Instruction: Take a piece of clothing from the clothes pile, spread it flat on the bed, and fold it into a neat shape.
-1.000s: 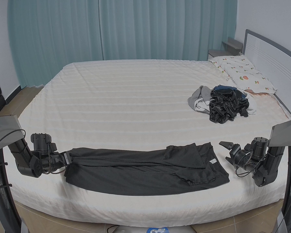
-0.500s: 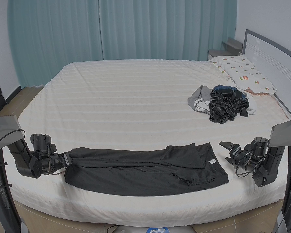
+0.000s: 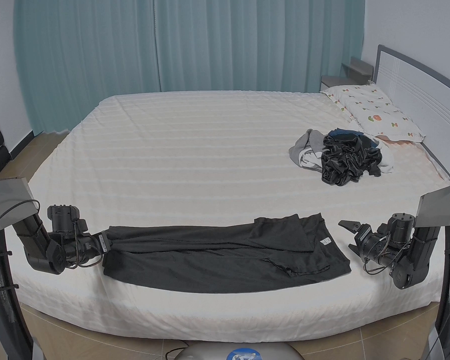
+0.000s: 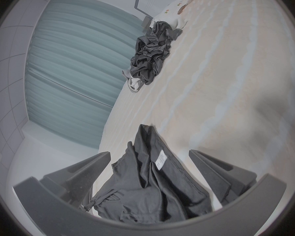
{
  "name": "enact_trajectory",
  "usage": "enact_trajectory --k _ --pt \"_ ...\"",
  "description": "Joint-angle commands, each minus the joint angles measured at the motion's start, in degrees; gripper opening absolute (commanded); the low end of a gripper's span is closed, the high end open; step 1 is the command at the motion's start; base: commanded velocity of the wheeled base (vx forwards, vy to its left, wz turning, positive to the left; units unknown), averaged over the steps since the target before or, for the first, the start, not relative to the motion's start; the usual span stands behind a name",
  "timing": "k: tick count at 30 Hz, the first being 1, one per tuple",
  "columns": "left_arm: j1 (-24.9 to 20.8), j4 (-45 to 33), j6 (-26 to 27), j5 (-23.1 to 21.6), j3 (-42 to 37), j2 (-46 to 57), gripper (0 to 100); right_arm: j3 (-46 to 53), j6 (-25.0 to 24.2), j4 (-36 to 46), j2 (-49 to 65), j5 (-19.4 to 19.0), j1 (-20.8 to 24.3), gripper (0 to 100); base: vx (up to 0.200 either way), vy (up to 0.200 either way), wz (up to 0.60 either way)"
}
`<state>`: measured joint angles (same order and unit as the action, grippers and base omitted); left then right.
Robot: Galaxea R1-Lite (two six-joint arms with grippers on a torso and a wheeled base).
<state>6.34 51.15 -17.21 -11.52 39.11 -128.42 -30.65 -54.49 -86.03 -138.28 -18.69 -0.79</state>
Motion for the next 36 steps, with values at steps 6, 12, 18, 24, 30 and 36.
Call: enact_trajectory --k 6,12,18,24,30,36 --pt "-3.18 -0.44 -0.45 4.31 2.11 0.36 0 -0.03 0.0 -0.19 -0.41 -0.03 0.0 100 0.0 0.0 0.0" --pt "-7.66 -2.55 -0.63 11.87 3.17 0.53 0 0.06 0.0 -0.37 -0.41 0.06 0.44 100 0.0 -0.1 0.0" --pt "-11.44 -7.38 -1.24 13.01 3.96 4.84 0 0.15 0.0 -0.37 -0.41 0.06 0.44 100 0.0 -0.2 0.0" --pt "-15.48 -17.05 -5.55 15.91 7.56 9.15 0 0.06 0.0 -0.37 -0.33 0.06 0.44 100 0.0 -0.2 0.0" --pt "-20.84 -22.59 -5.81 18.11 10.38 10.11 0 0.15 0.0 -0.37 -0.24 -0.03 0.53 100 0.0 -0.2 0.0" --pt "-26.47 -28.74 -8.01 20.31 15.47 9.32 0 0.24 0.0 -0.37 -0.33 0.06 0.62 100 0.0 -0.2 0.0"
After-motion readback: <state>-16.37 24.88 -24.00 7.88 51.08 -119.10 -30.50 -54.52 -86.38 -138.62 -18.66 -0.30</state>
